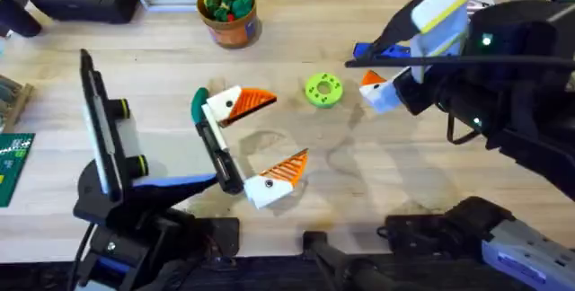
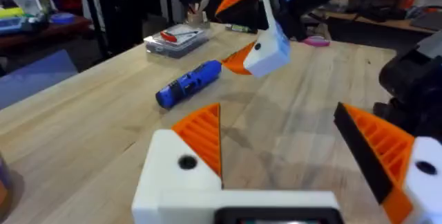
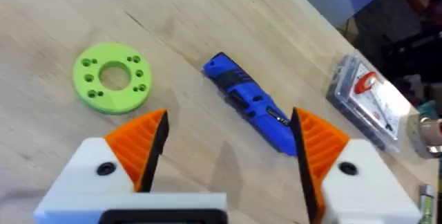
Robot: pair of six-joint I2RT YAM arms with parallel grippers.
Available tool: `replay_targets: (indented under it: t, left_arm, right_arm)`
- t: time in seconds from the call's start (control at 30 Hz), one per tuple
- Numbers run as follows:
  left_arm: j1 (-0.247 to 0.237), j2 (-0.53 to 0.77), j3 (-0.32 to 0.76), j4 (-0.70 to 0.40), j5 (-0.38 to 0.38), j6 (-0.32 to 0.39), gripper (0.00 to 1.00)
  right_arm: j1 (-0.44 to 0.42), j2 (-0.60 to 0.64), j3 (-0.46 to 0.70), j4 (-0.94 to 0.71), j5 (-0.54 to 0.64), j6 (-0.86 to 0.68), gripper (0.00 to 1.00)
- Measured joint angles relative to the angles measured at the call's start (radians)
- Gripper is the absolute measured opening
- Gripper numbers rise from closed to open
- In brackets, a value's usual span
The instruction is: Pick up the gripper from the table and insert it into the empty holder that is missing its gripper. Then pick up a screw, insert it into the mounting hole, and use the screwdriver to tighten it. Finally, clean up the table by picking up the vegetable and placing it into the bucket.
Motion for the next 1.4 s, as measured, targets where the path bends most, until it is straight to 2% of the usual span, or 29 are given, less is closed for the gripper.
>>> replay_targets:
  t: [0.03,0.13,0.23,0.27,0.4,0.53,0.67,0.7,0.87,0.93,1.07,1.2,1.4]
  left_arm:
    - [0.0,0.0,0.011,-0.015,-0.013,-0.001,0.985]
    - [0.0,0.003,0.089,-0.162,-0.088,-0.004,0.985]
    - [0.0,0.049,0.232,-0.335,-0.2,0.009,0.985]
    - [0.0,0.149,0.402,-0.484,-0.337,0.02,0.985]
    - [0.0,0.332,0.61,-0.682,-0.51,0.024,0.985]
    - [0.0,0.538,0.778,-0.869,-0.638,0.027,0.985]
    - [0.0,0.74,0.888,-0.957,-0.713,0.027,0.985]
    - [0.0,0.861,0.932,-0.995,-0.738,0.022,0.985]
    - [0.014,0.993,0.939,-1.026,-0.802,-0.009,0.985]
    - [0.052,1.05,0.94,-1.026,-0.825,-0.043,0.985]
    - [0.159,1.187,0.94,-1.019,-0.854,-0.114,0.985]
    - [0.228,1.312,0.94,-0.985,-0.863,-0.147,0.985]
    - [0.246,1.456,0.94,-0.889,-0.871,-0.161,0.985]
  right_arm:
    - [0.006,-0.004,0.0,-0.002,0.0,0.019,0.994]
    - [0.018,-0.005,0.0,-0.004,-0.022,0.056,0.994]
    - [0.022,-0.005,0.0,-0.008,-0.066,0.076,0.994]
    - [0.023,0.001,0.001,-0.021,-0.105,0.097,0.994]
    - [0.023,0.024,0.005,-0.041,-0.133,0.125,0.994]
    - [0.023,0.034,0.006,-0.043,-0.144,0.139,0.994]
    - [0.023,0.034,0.007,-0.042,-0.15,0.142,0.994]
    - [0.023,0.034,0.007,-0.043,-0.15,0.142,0.994]
    - [0.023,0.034,0.007,-0.043,-0.15,0.142,0.994]
    - [0.023,0.034,0.007,-0.043,-0.15,0.142,0.994]
    - [0.023,0.034,0.009,-0.042,-0.15,0.142,0.994]
    - [0.023,0.034,0.009,-0.042,-0.15,0.142,0.994]
    - [0.023,0.034,0.009,-0.042,-0.15,0.142,0.993]
